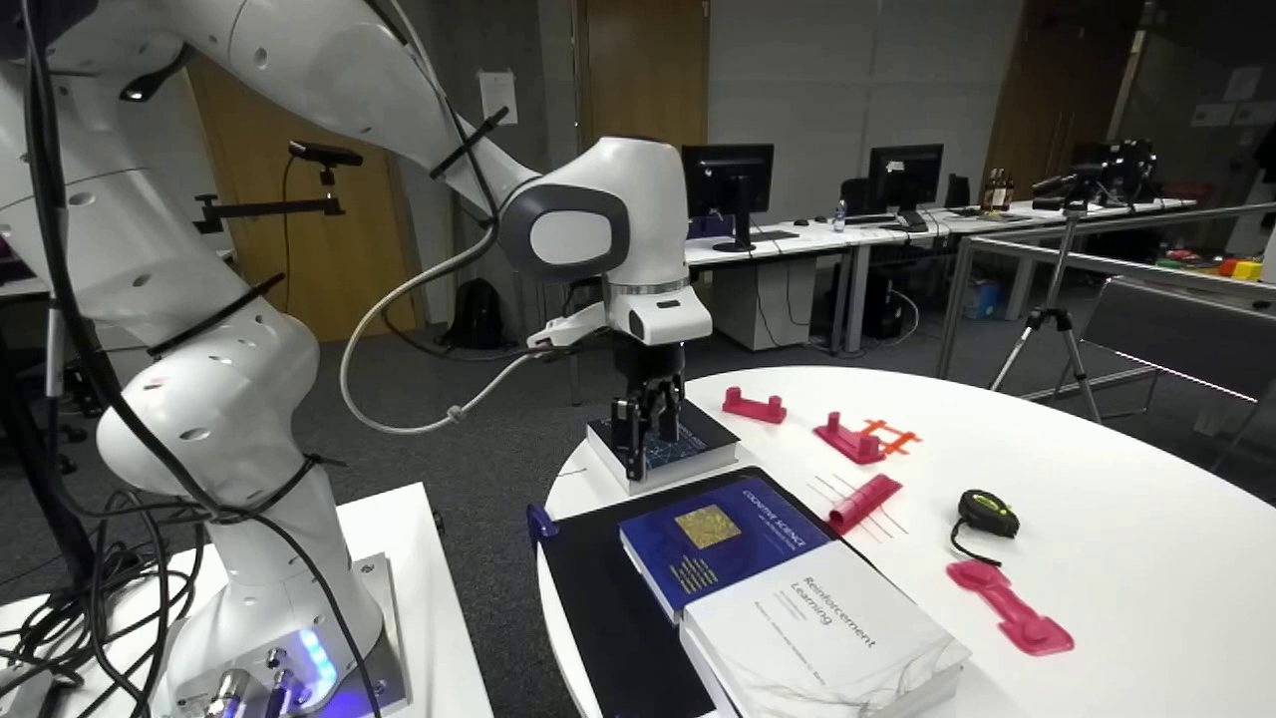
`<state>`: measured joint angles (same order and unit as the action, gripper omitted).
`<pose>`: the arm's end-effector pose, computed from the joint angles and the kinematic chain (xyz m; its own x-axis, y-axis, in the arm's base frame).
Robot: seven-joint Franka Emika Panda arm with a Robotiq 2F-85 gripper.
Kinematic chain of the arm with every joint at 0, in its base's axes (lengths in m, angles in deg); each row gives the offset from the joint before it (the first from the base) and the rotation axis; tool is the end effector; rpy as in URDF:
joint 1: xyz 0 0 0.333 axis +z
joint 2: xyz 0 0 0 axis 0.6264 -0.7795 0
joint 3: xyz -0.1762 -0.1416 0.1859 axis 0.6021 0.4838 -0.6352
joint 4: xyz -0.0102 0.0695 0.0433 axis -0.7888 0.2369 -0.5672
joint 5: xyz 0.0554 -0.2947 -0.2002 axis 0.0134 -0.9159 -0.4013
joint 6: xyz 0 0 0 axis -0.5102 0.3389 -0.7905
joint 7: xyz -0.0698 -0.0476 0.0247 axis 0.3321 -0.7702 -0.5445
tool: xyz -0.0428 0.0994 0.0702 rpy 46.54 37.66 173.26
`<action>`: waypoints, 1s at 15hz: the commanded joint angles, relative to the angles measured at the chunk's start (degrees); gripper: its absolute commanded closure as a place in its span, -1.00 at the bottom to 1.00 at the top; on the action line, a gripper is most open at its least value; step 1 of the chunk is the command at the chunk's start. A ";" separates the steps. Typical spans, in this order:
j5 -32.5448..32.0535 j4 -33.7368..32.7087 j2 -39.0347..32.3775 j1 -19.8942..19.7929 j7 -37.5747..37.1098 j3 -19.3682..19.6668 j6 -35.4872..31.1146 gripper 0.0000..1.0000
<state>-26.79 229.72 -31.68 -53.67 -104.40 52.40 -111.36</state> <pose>0.3699 -0.1365 0.3412 0.5834 -0.8105 0.0514 -0.8119 -0.5836 0.0126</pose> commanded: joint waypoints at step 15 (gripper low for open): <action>5.07 -16.72 -21.24 -3.25 -7.99 9.91 -5.13 -1.00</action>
<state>-23.75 215.96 -49.39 -57.13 -110.89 61.07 -114.06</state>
